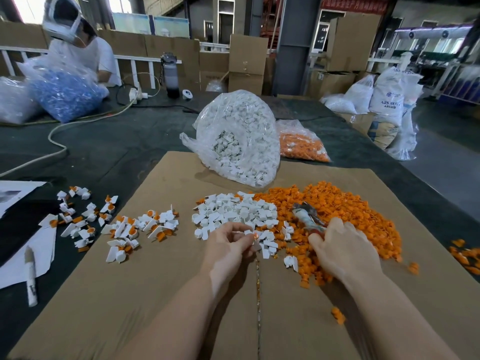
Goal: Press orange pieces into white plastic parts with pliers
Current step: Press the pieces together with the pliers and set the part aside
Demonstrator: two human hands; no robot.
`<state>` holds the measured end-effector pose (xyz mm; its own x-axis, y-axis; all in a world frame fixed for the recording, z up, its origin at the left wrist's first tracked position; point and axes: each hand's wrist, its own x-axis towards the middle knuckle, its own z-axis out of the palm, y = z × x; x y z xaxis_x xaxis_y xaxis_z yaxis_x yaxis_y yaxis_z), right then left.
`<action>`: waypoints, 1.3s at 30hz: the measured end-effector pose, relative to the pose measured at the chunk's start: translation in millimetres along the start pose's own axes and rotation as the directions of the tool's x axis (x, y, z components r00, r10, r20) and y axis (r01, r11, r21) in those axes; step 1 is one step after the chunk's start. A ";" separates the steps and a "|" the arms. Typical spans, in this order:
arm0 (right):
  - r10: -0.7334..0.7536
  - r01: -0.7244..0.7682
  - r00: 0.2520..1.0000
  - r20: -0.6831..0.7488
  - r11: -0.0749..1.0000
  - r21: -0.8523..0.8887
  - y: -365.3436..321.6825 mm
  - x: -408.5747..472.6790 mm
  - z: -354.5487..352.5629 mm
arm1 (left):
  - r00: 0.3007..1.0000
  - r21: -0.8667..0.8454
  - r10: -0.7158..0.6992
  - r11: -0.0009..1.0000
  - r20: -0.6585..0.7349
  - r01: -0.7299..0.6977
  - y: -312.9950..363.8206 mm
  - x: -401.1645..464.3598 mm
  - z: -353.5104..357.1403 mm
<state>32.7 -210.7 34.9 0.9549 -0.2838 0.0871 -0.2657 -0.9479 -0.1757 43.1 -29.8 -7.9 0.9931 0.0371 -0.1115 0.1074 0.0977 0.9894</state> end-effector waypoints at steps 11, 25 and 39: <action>-0.353 0.100 0.850 0.390 0.836 0.539 -33.2 -25.5 -23.8 | 0.991 -0.261 -0.096 0.963 -0.089 0.069 19.3 15.6 -1.8; -0.402 0.038 0.794 0.456 0.781 0.623 -39.2 -33.7 -26.9 | 0.980 -0.178 -0.108 0.981 -0.169 0.078 25.6 14.9 -1.1; -0.336 0.188 0.923 0.186 0.818 0.544 -25.5 -33.7 -6.7 | 0.972 -0.250 -0.121 0.966 -0.204 0.068 25.0 6.7 4.0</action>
<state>6.4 -178.0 43.0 0.9956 0.0833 -0.0435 0.0339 -0.7502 -0.6604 52.7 -31.1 16.5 0.9422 0.2267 -0.2465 0.1589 0.3452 0.9250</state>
